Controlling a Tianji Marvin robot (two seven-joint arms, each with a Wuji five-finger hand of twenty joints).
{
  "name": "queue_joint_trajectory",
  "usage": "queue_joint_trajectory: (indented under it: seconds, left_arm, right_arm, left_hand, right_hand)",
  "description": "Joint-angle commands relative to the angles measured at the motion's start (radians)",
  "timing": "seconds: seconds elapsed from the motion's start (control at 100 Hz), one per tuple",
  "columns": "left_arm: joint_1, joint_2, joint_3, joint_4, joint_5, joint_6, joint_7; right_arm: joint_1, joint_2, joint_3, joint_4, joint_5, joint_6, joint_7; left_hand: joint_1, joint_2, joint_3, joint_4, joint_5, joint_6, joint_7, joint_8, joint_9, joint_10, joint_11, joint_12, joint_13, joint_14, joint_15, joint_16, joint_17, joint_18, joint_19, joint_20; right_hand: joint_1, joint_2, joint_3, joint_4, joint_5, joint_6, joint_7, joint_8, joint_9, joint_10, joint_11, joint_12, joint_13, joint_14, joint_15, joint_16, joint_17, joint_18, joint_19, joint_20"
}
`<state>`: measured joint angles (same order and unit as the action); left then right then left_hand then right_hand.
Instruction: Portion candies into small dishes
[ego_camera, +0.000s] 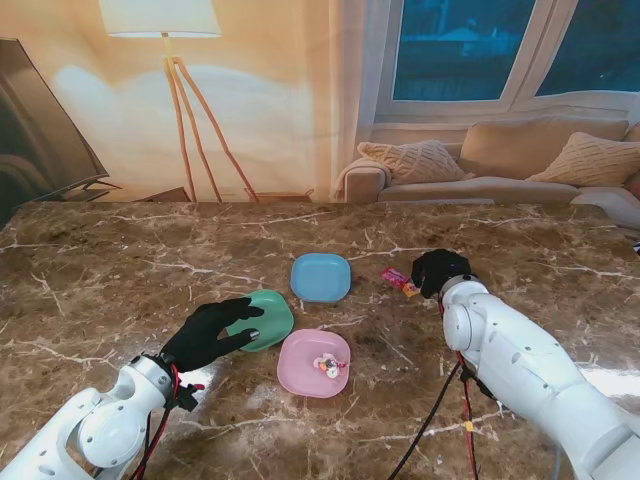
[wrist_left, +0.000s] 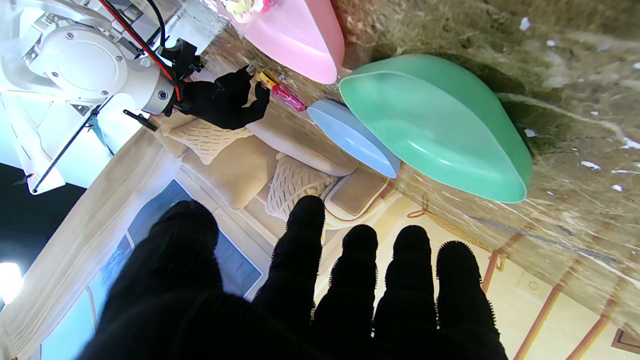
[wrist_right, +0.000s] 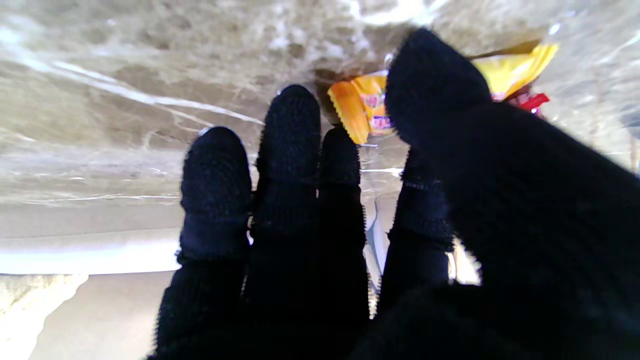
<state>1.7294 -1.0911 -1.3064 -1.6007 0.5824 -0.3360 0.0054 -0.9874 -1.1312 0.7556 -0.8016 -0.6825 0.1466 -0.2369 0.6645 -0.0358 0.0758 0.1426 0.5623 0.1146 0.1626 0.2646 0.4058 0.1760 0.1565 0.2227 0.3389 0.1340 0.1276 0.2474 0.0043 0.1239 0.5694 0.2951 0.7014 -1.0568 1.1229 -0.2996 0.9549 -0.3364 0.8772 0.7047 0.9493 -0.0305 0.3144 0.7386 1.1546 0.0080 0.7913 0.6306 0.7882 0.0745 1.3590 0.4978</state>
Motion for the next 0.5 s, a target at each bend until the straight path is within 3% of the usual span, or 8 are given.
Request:
queue_joint_trajectory:
  seconds: [0.0, 0.11, 0.16, 0.19, 0.24, 0.28, 0.32, 0.49]
  left_arm:
    - [0.004, 0.0, 0.003, 0.002, -0.002, 0.001, 0.0]
    - [0.004, 0.0, 0.003, 0.003, -0.004, 0.002, -0.001]
    - [0.004, 0.0, 0.003, 0.003, -0.005, 0.002, -0.003]
    - [0.003, 0.0, 0.003, 0.003, -0.005, 0.002, -0.004]
    - [0.004, 0.001, 0.003, 0.003, -0.006, 0.002, -0.006]
    - [0.004, 0.001, 0.003, 0.002, -0.006, 0.002, -0.006]
    - [0.004, 0.001, 0.003, 0.002, -0.007, 0.002, -0.007]
    - [0.005, 0.001, 0.001, 0.002, -0.006, 0.002, -0.006]
  right_arm:
    - [-0.076, -0.004, -0.023, 0.054, 0.005, -0.002, 0.056]
    - [-0.078, 0.001, -0.024, 0.053, -0.008, -0.012, 0.052]
    - [-0.079, 0.0, -0.022, 0.056, -0.009, -0.017, 0.042]
    - [-0.08, 0.0, -0.021, 0.055, -0.009, -0.016, 0.041]
    - [-0.083, 0.004, -0.018, 0.047, -0.013, -0.017, 0.05]
    - [-0.084, 0.008, -0.017, 0.039, -0.018, -0.018, 0.064]
    - [-0.084, 0.011, -0.018, 0.034, -0.021, -0.02, 0.077]
    - [-0.077, 0.016, -0.034, 0.029, -0.017, -0.016, 0.116]
  left_hand:
    - [-0.002, 0.027, -0.017, -0.023, 0.009, -0.022, 0.016, 0.008, 0.008, -0.032, 0.0, -0.003, 0.001, -0.025, -0.006, -0.009, -0.007, -0.022, -0.028, -0.011]
    - [0.0, 0.026, -0.016, -0.024, 0.028, -0.033, 0.028, 0.014, 0.014, -0.036, 0.002, -0.002, 0.004, -0.028, -0.006, -0.01, -0.007, -0.022, -0.028, -0.011]
    - [0.001, 0.026, -0.016, -0.024, 0.042, -0.041, 0.038, 0.018, 0.016, -0.037, 0.003, -0.002, 0.004, -0.027, -0.006, -0.01, -0.007, -0.022, -0.028, -0.011]
    - [0.001, 0.026, -0.016, -0.024, 0.045, -0.044, 0.042, 0.021, 0.013, -0.038, 0.002, -0.003, 0.004, -0.027, -0.006, -0.01, -0.007, -0.021, -0.029, -0.011]
    - [0.002, 0.026, -0.016, -0.024, 0.046, -0.044, 0.046, 0.023, 0.012, -0.039, 0.002, -0.004, 0.004, -0.03, -0.006, -0.011, -0.007, -0.022, -0.029, -0.011]
    - [0.003, 0.026, -0.016, -0.025, 0.046, -0.044, 0.048, 0.025, 0.011, -0.038, 0.002, -0.004, 0.003, -0.029, -0.006, -0.011, -0.007, -0.021, -0.03, -0.011]
    - [0.003, 0.027, -0.016, -0.025, 0.047, -0.046, 0.049, 0.026, 0.014, -0.038, 0.004, -0.004, 0.003, -0.029, -0.006, -0.011, -0.007, -0.022, -0.03, -0.012]
    - [0.005, 0.026, -0.016, -0.025, 0.05, -0.05, 0.055, 0.031, 0.013, -0.036, 0.006, -0.004, 0.004, -0.027, -0.005, -0.011, -0.007, -0.021, -0.03, -0.012]
  right_hand:
    - [0.048, 0.011, 0.0, -0.007, -0.082, 0.035, -0.076, 0.026, 0.302, -0.093, 0.252, 0.068, 0.019, -0.033, 0.024, 0.038, -0.019, 0.001, 0.022, 0.015]
    - [0.029, 0.029, 0.01, -0.01, -0.197, 0.089, -0.174, 0.105, 0.246, -0.125, 0.329, 0.063, -0.021, -0.054, 0.058, 0.057, -0.048, -0.008, 0.016, 0.028]
    - [0.022, 0.032, 0.007, -0.01, -0.252, 0.111, -0.226, 0.098, 0.226, -0.136, 0.365, 0.054, -0.035, -0.061, 0.073, 0.061, -0.062, -0.007, 0.011, 0.03]
    - [0.018, 0.034, 0.007, -0.012, -0.281, 0.132, -0.279, 0.064, 0.215, -0.142, 0.39, 0.043, -0.043, -0.063, 0.082, 0.063, -0.07, -0.007, 0.008, 0.032]
    - [-0.001, 0.029, 0.001, -0.019, -0.344, 0.193, -0.449, -0.082, 0.198, -0.14, 0.442, 0.019, -0.054, -0.067, 0.089, 0.062, -0.081, -0.001, -0.001, 0.034]
    - [-0.019, 0.028, -0.006, -0.026, -0.361, 0.181, -0.535, -0.195, 0.191, -0.148, 0.465, 0.036, -0.063, -0.069, 0.09, 0.069, -0.091, 0.003, -0.01, 0.036]
    - [-0.033, 0.037, -0.013, -0.028, -0.347, 0.149, -0.516, -0.279, 0.189, -0.148, 0.449, 0.085, -0.076, -0.068, 0.091, 0.082, -0.103, 0.007, -0.018, 0.042]
    - [-0.082, 0.073, -0.028, -0.029, -0.298, 0.086, -0.417, -0.349, 0.106, -0.127, 0.386, 0.236, -0.173, -0.068, 0.085, 0.117, -0.177, 0.012, -0.057, 0.05]
